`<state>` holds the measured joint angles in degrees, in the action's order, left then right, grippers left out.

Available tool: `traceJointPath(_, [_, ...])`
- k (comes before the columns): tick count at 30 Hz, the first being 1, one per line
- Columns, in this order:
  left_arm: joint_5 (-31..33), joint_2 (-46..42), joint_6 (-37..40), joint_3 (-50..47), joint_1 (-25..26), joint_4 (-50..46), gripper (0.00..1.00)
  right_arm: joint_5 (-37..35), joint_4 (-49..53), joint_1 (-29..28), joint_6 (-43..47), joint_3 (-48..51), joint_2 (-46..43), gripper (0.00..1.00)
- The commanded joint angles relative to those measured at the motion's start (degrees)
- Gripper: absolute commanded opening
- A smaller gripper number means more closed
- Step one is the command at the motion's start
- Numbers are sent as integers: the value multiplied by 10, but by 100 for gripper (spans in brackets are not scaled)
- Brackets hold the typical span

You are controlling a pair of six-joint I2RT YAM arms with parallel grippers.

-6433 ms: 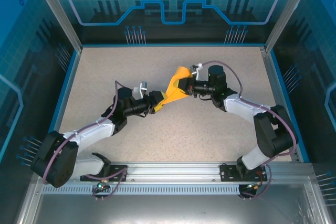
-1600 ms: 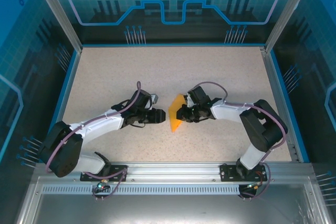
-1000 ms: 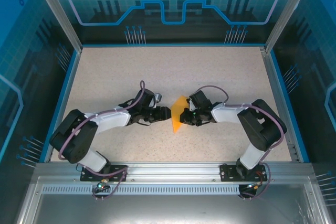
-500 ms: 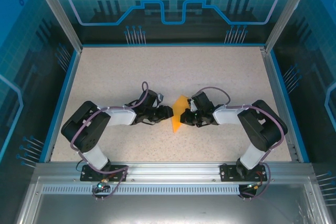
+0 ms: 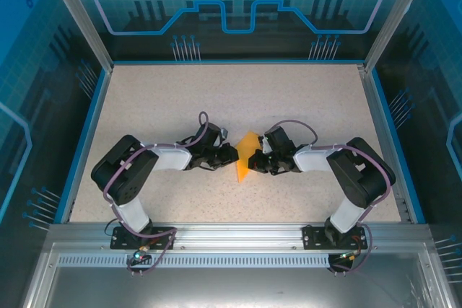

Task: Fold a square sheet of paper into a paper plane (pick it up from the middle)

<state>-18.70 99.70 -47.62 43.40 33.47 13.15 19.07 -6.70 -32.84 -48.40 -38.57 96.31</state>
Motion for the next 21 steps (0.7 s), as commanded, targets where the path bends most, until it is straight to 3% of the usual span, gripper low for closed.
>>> traceJointPath(1, [11,-8,26,26,4,-34,6,-20,63,6,2,25,20,4])
traceJointPath(6, [22,-12,60,43,15,-85,3,-20,64,7,4,22,17,3])
traceJointPath(21, [114,6,195,147,67,-266,9,-7,46,13,-5,22,14,3])
